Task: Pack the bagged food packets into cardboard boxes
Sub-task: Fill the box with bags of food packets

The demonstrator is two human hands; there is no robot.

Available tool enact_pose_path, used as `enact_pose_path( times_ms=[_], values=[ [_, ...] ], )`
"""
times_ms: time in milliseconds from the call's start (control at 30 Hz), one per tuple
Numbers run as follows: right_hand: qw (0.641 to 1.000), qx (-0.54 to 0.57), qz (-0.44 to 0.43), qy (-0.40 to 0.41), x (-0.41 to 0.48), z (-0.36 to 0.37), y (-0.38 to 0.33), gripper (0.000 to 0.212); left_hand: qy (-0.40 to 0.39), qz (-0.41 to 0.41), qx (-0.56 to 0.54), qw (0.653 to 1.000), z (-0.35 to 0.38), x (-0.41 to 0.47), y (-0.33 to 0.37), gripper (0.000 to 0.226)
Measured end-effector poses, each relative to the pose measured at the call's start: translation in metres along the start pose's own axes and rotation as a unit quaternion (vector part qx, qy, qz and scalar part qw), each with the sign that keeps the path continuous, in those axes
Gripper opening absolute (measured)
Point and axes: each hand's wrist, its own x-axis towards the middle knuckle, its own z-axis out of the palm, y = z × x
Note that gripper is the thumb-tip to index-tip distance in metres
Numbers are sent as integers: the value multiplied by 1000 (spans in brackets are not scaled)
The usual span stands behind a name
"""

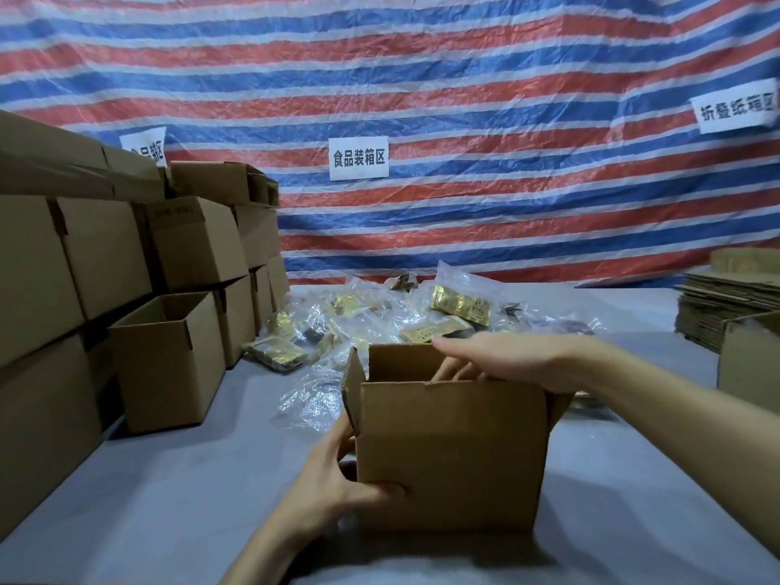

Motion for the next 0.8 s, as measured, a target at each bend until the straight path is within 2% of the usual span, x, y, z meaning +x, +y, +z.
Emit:
enact_pose_path(
  times_ms=[67, 100, 167, 233, 300, 467, 567, 633, 800],
  values=[
    [980, 70, -112, 149, -4, 2, 6, 50, 1, -1, -1, 1000, -1, 0, -1, 82],
    [952, 98, -172, 235, -8, 1, 10, 47, 1, -1, 0, 1000, -1, 0, -2, 82],
    [880, 173, -261, 357, -18, -7, 22, 47, 0, -1, 3, 1000, -1, 0, -3, 82],
    [822, 202, -272, 457, -21, -17, 41, 47, 2, 0, 8, 1000, -2, -1, -3, 80],
    [796, 219, -209, 524, -13, -24, 71, 45, 5, -2, 9, 1000, -2, -1, -4, 78],
    [797, 266, 5, 542, 16, 6, 175, 29, 9, -5, 9, 1000, -2, -2, -2, 78],
    [771, 295, 90, 557, 21, 17, 222, 22, 3, -3, 13, 1000, 0, -4, 1, 78],
    [759, 338, 62, 553, 21, 16, 228, 15, 5, -6, 12, 1000, 0, -4, 4, 84],
    [817, 326, -27, 475, 15, 20, 214, 23, 6, -13, 6, 1000, 2, -7, 8, 92]
  ],
)
